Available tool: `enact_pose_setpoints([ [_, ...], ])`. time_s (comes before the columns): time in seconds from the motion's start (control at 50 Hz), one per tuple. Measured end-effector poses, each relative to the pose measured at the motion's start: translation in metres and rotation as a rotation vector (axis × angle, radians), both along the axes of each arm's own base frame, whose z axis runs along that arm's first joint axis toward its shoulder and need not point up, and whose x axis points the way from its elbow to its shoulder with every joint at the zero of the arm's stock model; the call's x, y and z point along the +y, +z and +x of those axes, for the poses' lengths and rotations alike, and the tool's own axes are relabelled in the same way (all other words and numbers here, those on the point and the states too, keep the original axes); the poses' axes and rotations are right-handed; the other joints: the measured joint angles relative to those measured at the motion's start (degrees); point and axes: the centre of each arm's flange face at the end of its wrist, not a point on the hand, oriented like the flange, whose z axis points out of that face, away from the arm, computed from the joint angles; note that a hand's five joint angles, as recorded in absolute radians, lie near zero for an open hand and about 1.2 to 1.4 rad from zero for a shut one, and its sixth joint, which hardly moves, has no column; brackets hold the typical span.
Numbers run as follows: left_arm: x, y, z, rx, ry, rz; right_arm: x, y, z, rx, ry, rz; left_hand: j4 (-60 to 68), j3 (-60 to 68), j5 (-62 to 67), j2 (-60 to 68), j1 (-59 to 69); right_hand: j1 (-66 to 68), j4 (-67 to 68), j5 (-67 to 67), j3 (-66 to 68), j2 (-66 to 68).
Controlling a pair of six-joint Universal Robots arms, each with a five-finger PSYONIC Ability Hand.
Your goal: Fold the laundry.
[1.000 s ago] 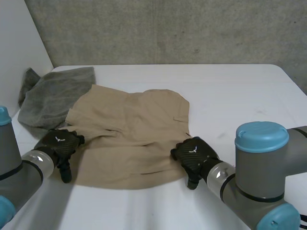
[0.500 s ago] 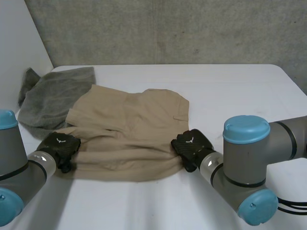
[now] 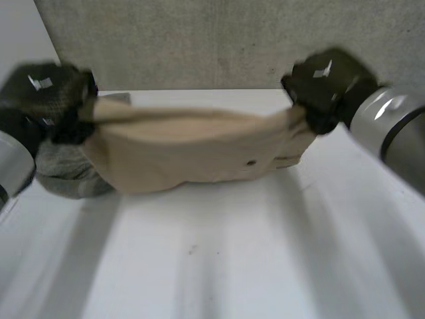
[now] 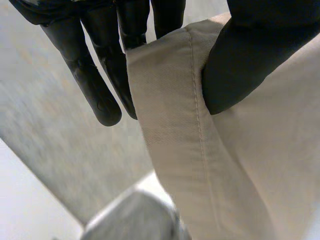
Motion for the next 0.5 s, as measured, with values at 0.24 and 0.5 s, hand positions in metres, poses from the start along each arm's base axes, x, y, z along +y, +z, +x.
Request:
enact_pose_setpoints([
  [0.24, -0.018, 0.02, -0.026, 0.216, -0.07, 0.029, -0.01, 0.026, -0.004, 0.085, 0.002, -0.03, 0.2, 0.01, 0.0, 0.01, 0.0, 0.87, 0.02, 0.27, 0.0, 0.0],
  [0.5, -0.103, -0.021, -0.085, 0.232, -0.121, -0.038, -0.093, -0.027, 0.028, 0.048, -0.059, -0.064, 0.24, 0.22, 0.0, 0.15, 0.0, 0.87, 0.04, 0.28, 0.0, 0.16],
])
